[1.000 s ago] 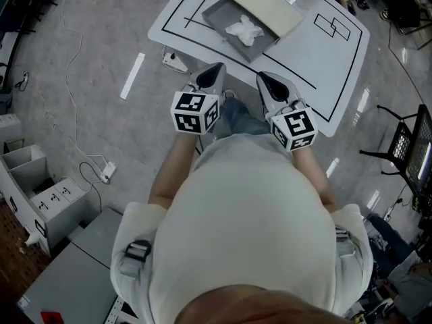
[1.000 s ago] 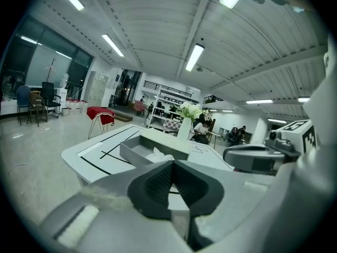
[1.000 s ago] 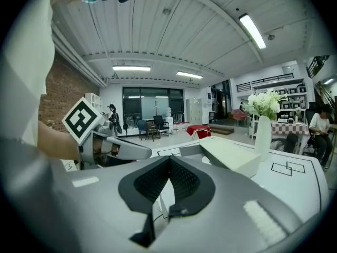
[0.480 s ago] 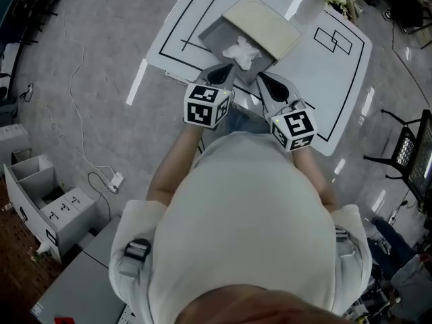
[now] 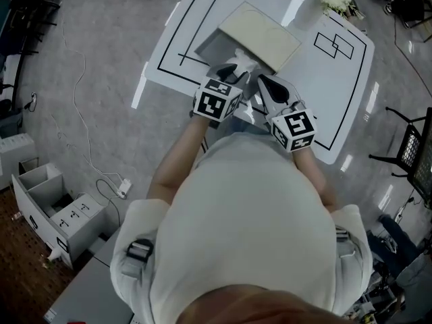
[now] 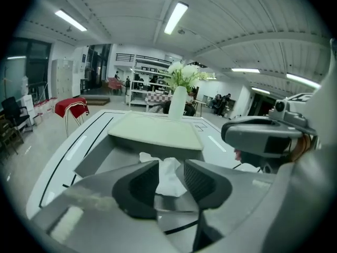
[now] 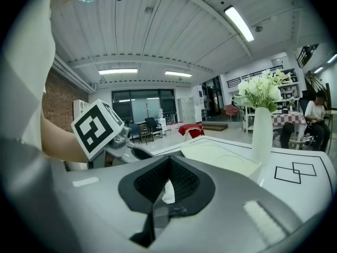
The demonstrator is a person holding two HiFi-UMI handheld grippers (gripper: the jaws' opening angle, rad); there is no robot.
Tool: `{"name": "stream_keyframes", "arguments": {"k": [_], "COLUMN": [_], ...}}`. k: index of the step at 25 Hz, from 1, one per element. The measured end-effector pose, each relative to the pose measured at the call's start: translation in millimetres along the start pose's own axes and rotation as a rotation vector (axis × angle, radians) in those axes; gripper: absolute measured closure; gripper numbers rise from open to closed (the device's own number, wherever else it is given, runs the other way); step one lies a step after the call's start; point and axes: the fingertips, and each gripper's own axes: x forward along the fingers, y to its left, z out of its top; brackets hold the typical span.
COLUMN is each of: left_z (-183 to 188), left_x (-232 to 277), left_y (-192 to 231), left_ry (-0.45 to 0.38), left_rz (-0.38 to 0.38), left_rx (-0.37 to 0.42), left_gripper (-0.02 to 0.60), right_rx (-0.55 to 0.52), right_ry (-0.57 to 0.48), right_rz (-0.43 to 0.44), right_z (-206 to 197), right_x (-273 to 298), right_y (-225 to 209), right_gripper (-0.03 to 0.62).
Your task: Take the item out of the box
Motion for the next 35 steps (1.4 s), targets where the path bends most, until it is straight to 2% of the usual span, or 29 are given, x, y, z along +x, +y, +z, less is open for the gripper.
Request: {"name": "stream_keyframes", "arguments": {"k": [6,10,14,20,23,30,35], "left_z": [-2.8,-14.5,-22.3,-38.1,-41.2,-36.8,-27.7], "left_x": [22.6,33.8,43.3,52.5,54.7,51.9,41.8], "left_y": [9.6,11.2,20.1,18.4,21.3,27.8,25.1], "left_ry": [0.130,0.230,0.297,0.417,0.432,0.397,0.308], "left_rz": [0.002,-0.008,0.026,0.017,0.042,0.059,0.061], "left_rx": [0.073,0.110,0.123,0.177,0.230,0.243,0.189], "left_gripper": [0.393,0.392,0.393,0.410,0.445,0.543,0.571], "right_rx": [0.028,0.048,0.054,0.069,0.075,0.072,0.065], "right_ry": [0.004,0.002,0.007,0.016,0.014,0.017,0.015], "right_rz": [-0.001,-0.005,-0.012,-0.023,-0.027,-0.026,-0.024], "right_z": [-1.4,-3.1,-6.1,-11.7,-12.2,-12.8,-12.2], "right_x": [11.4,16.0,15.0,12.8,12.7,13.3,10.8], "right_y": [-8.4,-12.2,-16.7,-22.1,-24.8,-25.1,-22.2], "right_gripper": [0.595,0.595,0.595,0.595,0.597,0.595,0.597]}}
